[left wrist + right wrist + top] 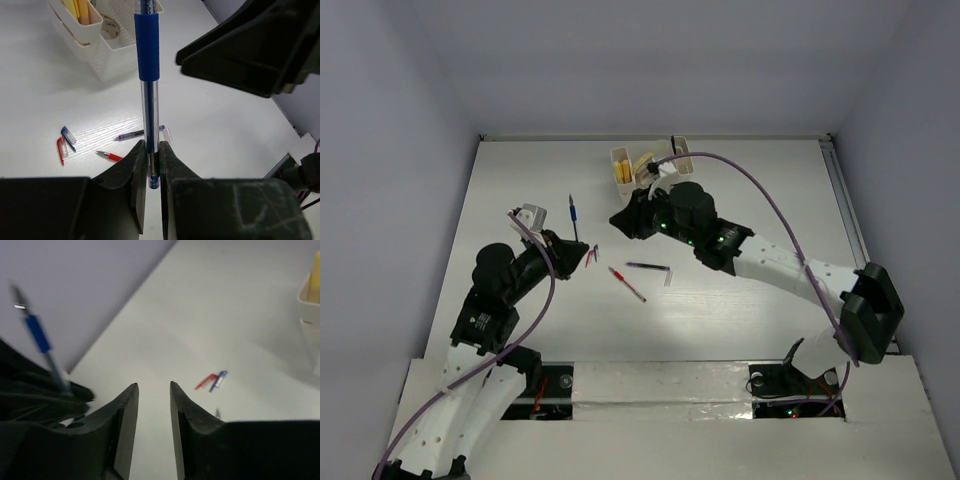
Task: Sort the stationery into containers
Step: Pick up the pen cap from the center of the board.
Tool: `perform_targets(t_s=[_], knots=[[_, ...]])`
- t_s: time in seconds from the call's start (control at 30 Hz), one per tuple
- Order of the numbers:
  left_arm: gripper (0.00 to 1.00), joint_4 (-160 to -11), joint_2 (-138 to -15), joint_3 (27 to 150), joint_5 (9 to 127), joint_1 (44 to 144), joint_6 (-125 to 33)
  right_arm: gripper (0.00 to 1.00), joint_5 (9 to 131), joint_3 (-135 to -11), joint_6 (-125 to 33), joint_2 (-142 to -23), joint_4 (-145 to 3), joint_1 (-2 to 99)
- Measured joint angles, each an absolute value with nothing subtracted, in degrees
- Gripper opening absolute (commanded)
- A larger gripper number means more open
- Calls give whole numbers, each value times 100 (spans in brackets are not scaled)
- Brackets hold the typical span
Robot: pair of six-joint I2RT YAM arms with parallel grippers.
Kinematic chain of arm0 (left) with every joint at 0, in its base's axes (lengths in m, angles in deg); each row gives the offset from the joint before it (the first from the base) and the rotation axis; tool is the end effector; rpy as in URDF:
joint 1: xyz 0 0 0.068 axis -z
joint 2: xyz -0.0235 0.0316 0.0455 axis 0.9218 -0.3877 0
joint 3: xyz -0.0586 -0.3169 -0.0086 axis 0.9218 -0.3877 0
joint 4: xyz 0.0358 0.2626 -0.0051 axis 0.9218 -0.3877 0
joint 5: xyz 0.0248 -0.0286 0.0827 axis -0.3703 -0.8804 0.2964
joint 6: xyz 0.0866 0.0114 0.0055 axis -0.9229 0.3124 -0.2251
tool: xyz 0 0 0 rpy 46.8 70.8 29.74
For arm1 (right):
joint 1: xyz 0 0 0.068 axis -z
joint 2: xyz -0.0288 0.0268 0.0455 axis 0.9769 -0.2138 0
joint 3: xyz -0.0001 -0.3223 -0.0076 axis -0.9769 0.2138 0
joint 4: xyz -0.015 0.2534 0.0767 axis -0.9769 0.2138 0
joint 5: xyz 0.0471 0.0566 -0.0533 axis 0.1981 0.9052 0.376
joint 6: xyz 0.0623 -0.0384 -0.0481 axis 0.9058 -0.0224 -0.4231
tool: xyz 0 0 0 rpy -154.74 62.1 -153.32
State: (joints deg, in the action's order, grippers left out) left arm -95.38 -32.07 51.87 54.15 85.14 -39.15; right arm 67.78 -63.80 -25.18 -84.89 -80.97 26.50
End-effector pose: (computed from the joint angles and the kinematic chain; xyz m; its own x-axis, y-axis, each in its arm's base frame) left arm 0.1212 -0.0701 0.3481 -0.2530 -0.2332 -0.9389 0.5946 0.7281 -0.3410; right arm 0.2393 0.3078 0.3890 -0.4616 0.1619 -0.8722 -0.6948 0.5453 0.4690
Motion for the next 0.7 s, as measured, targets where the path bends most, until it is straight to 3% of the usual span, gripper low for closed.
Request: perform_targets(t_s=[0.17,0.37,0.7], knots=[[0,-9553,-3166,5187,5456,8464,-3915,29,6489,-6727,-2662,-9527,-7680,2670],[0,-9571,-3011,5187,5500,8427,-3915,29,6177,-7429,-2769,-10865,-7123,2670],[0,-9604,-2877,5187,5574,8357,-3917,45,5722,-9053,-2885,-12454,-6257,2648]])
